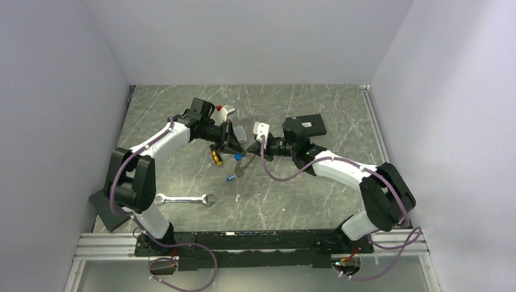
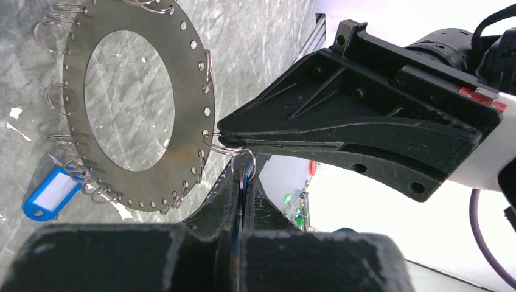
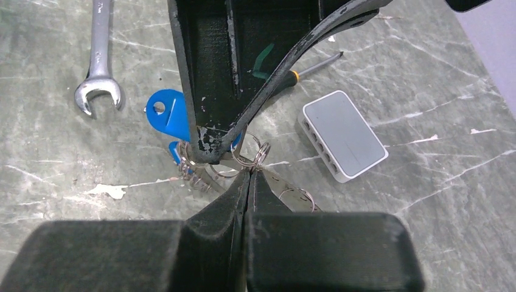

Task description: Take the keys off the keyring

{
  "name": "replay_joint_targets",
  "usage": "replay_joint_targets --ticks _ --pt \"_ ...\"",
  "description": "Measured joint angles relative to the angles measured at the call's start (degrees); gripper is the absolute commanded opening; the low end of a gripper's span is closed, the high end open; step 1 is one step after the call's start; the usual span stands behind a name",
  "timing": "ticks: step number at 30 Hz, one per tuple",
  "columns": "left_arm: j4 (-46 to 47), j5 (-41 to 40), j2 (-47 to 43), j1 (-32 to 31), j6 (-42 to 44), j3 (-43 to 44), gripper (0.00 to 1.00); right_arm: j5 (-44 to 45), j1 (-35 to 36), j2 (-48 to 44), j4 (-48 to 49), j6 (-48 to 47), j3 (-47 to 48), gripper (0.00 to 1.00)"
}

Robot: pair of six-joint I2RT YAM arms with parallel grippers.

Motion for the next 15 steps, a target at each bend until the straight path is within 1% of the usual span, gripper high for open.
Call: replay_joint_targets --ticks 11,15 --pt "0.13 -0.44 0.00 0.17 -0.02 -0.37 0.00 0.09 0.11 -0.52 10.93 -1.70 -6.29 0.00" --pt "0.55 -0.44 0.00 0.17 -0.09 -1.29 0.00 0.02 0.11 -0.55 13.49 -2.08 -7.96 0.00"
